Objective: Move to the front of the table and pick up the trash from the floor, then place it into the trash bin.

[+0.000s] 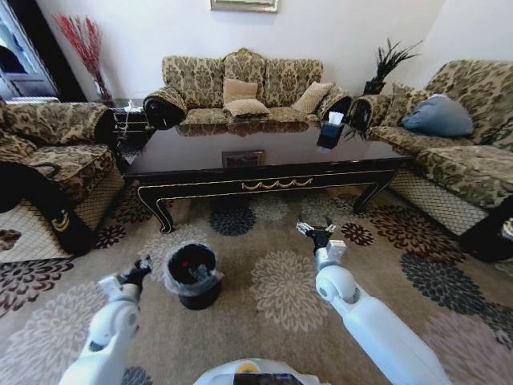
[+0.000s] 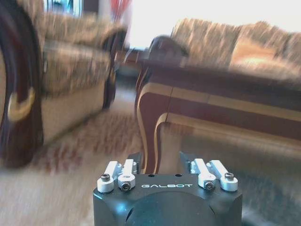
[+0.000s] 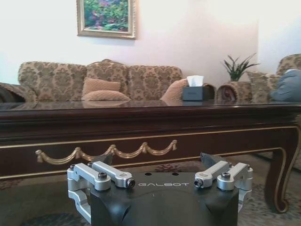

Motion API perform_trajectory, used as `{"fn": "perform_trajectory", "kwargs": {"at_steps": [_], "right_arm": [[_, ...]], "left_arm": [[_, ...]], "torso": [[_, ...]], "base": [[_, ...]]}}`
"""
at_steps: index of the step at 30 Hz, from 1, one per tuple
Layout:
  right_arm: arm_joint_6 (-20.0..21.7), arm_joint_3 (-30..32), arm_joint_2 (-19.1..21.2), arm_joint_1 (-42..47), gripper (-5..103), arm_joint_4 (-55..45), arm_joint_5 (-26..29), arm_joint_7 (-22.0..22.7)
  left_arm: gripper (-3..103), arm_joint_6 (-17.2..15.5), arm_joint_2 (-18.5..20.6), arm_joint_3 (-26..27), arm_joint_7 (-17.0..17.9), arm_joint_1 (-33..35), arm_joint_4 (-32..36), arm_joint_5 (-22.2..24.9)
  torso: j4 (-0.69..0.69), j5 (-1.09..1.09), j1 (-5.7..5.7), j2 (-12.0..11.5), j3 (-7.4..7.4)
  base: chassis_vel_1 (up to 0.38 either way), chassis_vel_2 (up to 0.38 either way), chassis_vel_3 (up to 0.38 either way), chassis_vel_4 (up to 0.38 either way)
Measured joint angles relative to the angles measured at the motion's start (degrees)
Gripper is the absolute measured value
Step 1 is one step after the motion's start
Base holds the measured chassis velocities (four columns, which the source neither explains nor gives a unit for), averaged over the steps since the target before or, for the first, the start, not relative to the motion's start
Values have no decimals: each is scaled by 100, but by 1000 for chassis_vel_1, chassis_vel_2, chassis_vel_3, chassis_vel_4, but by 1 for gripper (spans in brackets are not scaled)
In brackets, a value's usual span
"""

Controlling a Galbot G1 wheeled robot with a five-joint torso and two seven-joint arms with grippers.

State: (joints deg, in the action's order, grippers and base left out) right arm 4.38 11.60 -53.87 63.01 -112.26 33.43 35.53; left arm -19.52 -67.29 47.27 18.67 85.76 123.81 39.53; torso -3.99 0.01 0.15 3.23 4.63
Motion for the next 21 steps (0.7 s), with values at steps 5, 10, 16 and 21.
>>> {"fn": "perform_trajectory", "kwargs": {"at_steps": [5, 10, 16, 21], "right_arm": [[-362, 584, -9, 482, 100, -260, 6, -123], [-1109, 1262, 64, 923, 100, -544, -154, -448], [-1199, 1822, 74, 1524, 100, -850, -327, -643], [-1356, 1984, -115, 2217, 100, -1163, -557, -911]], "left_arm": [[66, -11, -58, 224, -2, 348, 779, -93], [87, 245, -412, 278, -311, 1279, 1312, -1144], [100, 992, -690, 188, -934, 1789, 1553, -2011], [100, 1862, -1136, 96, -1265, 2008, 1460, -2284]], "torso": [[-8, 2, 0, 0, 0], [2, -1, 0, 0, -1], [-6, 1, 0, -1, 0], [-3, 0, 0, -1, 0]], "base": [[0, 0, 0, 0], [0, 0, 0, 0], [0, 0, 0, 0], [0, 0, 0, 0]]}}
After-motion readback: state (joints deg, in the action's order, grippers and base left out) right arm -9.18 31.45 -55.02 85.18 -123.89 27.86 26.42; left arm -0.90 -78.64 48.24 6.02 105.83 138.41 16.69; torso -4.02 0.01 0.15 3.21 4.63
